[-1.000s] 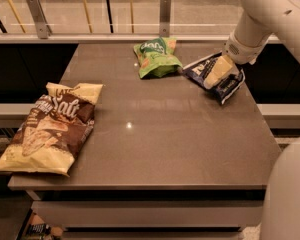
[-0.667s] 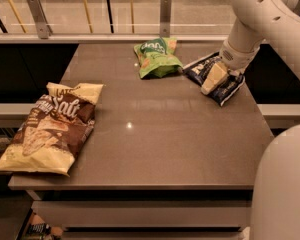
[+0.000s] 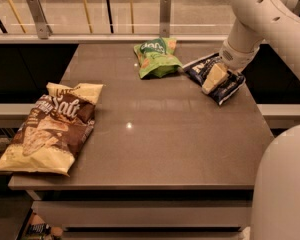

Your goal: Move blue chip bag near brown chip bag

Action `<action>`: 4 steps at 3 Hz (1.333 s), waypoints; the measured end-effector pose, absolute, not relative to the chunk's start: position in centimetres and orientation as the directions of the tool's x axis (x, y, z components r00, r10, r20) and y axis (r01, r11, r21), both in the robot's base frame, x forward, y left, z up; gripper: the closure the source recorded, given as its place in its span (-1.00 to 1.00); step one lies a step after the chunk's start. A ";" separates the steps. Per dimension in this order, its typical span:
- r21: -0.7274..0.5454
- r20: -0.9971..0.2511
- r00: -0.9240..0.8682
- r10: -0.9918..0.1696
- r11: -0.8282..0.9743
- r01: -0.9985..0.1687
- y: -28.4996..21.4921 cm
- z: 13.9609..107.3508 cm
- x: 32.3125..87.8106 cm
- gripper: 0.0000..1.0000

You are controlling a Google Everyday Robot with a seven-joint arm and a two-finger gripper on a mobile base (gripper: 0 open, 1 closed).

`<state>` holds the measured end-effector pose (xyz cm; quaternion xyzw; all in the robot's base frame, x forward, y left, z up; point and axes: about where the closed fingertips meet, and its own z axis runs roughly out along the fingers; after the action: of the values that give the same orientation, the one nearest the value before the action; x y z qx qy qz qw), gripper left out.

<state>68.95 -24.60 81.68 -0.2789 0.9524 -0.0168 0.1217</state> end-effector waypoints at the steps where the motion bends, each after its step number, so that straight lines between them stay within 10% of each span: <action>1: -0.100 -0.222 -0.815 -0.535 0.844 -0.527 -24.6 82.3 68.9 0.74; 4: -0.099 -0.222 -0.814 -0.536 0.843 -0.528 -24.6 82.7 69.0 1.00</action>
Offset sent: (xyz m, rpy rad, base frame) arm 0.0000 0.0000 0.0063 0.0000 0.0001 -0.0001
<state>68.95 -24.58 82.65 -0.2796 0.9523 -0.0164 0.1216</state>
